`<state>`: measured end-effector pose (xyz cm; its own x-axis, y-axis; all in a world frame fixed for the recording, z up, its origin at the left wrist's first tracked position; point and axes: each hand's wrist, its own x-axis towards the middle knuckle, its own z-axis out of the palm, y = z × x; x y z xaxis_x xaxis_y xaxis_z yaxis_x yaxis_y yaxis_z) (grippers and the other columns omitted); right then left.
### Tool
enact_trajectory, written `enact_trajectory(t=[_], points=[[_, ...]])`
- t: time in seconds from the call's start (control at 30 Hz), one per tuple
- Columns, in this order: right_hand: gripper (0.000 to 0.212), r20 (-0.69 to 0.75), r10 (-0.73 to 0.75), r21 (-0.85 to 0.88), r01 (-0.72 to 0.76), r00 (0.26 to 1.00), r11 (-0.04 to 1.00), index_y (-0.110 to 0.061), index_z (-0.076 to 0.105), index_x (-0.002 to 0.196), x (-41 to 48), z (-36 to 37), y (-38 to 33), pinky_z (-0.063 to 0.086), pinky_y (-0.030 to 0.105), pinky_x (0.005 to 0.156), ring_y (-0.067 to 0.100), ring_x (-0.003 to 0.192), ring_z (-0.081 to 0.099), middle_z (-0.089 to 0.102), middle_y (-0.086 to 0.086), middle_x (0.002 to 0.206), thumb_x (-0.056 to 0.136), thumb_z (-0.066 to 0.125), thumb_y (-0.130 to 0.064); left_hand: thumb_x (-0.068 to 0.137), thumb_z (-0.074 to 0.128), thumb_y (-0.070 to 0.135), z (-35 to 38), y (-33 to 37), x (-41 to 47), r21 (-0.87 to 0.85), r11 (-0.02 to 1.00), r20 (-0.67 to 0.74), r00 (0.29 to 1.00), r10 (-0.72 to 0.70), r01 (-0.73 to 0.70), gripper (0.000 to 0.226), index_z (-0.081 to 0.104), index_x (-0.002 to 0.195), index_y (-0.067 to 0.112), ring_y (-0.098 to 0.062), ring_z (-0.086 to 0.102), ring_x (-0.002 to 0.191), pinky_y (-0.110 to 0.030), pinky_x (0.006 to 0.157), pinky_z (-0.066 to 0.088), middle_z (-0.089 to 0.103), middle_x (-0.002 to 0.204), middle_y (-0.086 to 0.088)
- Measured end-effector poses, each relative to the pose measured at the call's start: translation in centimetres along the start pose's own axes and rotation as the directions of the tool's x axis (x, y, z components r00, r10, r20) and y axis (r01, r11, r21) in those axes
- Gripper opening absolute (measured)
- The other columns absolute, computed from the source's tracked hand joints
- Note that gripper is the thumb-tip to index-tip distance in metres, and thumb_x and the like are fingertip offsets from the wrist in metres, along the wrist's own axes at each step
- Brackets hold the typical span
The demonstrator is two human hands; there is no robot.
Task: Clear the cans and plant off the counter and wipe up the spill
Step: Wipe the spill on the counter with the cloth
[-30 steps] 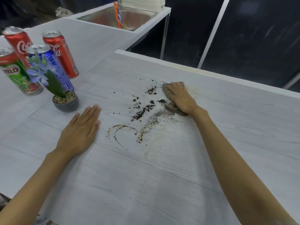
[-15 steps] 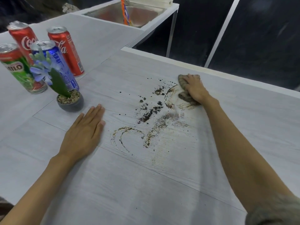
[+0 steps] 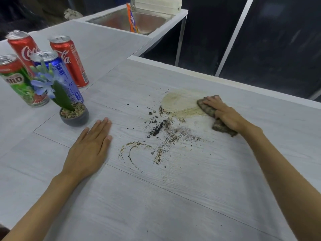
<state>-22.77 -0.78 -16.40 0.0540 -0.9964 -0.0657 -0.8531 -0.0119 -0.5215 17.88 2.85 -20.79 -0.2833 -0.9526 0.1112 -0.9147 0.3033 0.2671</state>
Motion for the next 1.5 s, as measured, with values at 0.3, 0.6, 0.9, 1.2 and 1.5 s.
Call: enact_trajectory(t=[0.3, 0.6, 0.9, 1.2, 1.5], points=[[0.072, 0.082, -0.317, -0.112, 0.324, 0.945, 0.939, -0.026, 0.010, 0.146, -5.6, 7.8, -8.3, -0.010, 0.028, 0.118, 0.008, 0.144, -0.009, 0.001, -0.008, 0.157, 0.080, -0.001, -0.054, 0.089, 0.006, 0.044, 0.0, 0.1, 0.0, 0.020, 1.000, -0.010, 1.000, 0.004, -0.004, 0.062, 0.009, 0.147, 0.022, 0.001, 0.000, 0.140, -0.026, 0.117, 0.001, 0.006, 0.156, 0.009], [0.050, -0.132, 0.207, -0.253, -0.235, 0.969, 0.938, -0.015, 0.008, 0.150, -1.3, 5.7, -5.4, -0.003, 0.039, 0.120, 0.022, 0.147, -0.008, -0.004, 0.006, 0.160, 0.102, 0.015, -0.030, 0.085, -0.002, 0.046, 0.2, 0.0, -0.1, 0.050, 0.999, -0.014, 1.000, 0.021, -0.020, 0.071, 0.010, 0.147, 0.016, -0.010, 0.006, 0.145, -0.030, 0.116, 0.002, 0.008, 0.157, 0.004], [0.069, 0.009, -0.127, -0.188, 0.127, 0.992, 0.974, -0.034, 0.002, 0.144, -11.3, 9.1, -9.5, -0.006, 0.028, 0.118, 0.007, 0.145, -0.012, -0.009, -0.014, 0.154, 0.079, 0.001, -0.055, 0.081, -0.005, 0.056, -1.1, -2.1, 0.2, -0.019, 0.979, 0.158, 0.966, 0.204, -0.204, 0.074, -0.005, 0.146, 0.022, 0.001, -0.010, 0.140, -0.026, 0.116, -0.006, -0.009, 0.154, 0.011], [0.058, -0.176, 0.146, -0.289, -0.193, 0.974, 0.938, -0.010, 0.011, 0.149, -5.0, 10.9, -13.2, -0.004, 0.043, 0.120, 0.028, 0.147, -0.002, 0.005, 0.011, 0.159, 0.098, 0.017, -0.038, 0.081, -0.006, 0.053, -0.9, -2.7, -0.3, 0.006, 0.967, 0.055, 0.966, 0.253, -0.253, 0.074, 0.005, 0.147, 0.022, 0.003, -0.006, 0.138, -0.023, 0.115, -0.004, -0.002, 0.153, 0.013], [0.074, -0.064, 0.065, -0.232, -0.078, 0.996, 0.970, -0.030, -0.002, 0.141, -13.8, 9.0, -10.5, -0.005, 0.030, 0.118, 0.001, 0.137, -0.015, -0.011, -0.016, 0.147, 0.071, -0.005, -0.053, 0.080, -0.008, 0.053, -0.8, -2.8, -0.2, -0.012, 0.966, 0.047, 0.965, 0.259, -0.259, 0.076, 0.006, 0.148, 0.020, 0.005, -0.007, 0.136, -0.025, 0.116, -0.003, 0.002, 0.156, 0.009]])
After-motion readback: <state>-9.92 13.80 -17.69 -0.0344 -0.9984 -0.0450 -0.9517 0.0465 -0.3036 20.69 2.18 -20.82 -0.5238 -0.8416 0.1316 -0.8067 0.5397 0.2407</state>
